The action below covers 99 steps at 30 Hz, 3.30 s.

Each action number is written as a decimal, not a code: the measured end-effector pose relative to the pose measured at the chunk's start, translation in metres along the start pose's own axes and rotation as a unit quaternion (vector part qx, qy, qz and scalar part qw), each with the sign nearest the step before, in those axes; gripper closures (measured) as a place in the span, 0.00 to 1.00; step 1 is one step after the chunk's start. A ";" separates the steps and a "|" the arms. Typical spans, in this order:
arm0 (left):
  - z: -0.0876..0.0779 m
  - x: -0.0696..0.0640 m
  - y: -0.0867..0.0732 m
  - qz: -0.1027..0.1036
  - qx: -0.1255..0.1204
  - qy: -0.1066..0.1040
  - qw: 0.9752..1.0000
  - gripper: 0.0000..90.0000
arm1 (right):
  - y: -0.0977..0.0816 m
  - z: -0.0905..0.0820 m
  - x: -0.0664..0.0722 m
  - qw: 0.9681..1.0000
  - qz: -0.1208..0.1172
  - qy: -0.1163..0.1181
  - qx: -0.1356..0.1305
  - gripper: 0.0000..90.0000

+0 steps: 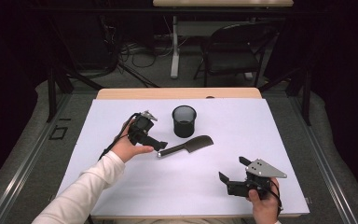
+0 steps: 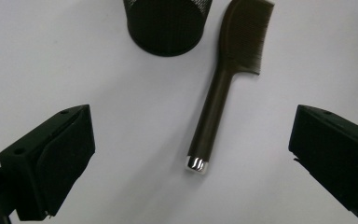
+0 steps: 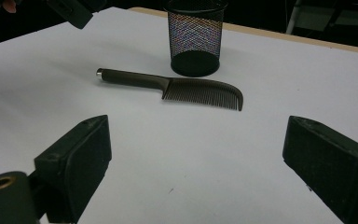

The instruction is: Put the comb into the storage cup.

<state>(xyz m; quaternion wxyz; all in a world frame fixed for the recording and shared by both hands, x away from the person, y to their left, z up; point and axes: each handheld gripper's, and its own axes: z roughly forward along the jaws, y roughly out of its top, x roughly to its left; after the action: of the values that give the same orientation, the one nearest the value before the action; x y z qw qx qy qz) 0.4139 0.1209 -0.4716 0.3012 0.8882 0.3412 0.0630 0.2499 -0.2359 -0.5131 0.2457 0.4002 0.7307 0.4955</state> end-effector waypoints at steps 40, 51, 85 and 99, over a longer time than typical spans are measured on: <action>0.028 -0.009 0.025 0.045 0.088 0.014 0.995 0.16 | 0.000 0.001 0.001 1.000 -0.002 0.007 0.008 0.10; 0.039 -0.017 0.031 0.074 0.124 0.025 0.989 0.24 | -0.001 0.002 0.001 1.000 -0.002 0.010 0.011 0.11; 0.070 -0.021 0.028 0.102 0.179 0.009 0.978 0.56 | -0.002 0.003 0.000 1.000 -0.003 0.013 0.015 0.14; 0.072 -0.021 0.028 0.108 0.185 0.002 0.977 0.63 | -0.002 0.004 0.001 1.000 -0.005 0.016 0.017 0.15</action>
<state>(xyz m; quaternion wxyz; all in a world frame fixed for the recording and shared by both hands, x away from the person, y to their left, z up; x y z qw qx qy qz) 0.4368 0.0550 -0.5118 0.1228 0.9600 0.2496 0.0327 0.2518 -0.2339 -0.5162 0.2298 0.3928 0.7447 0.4882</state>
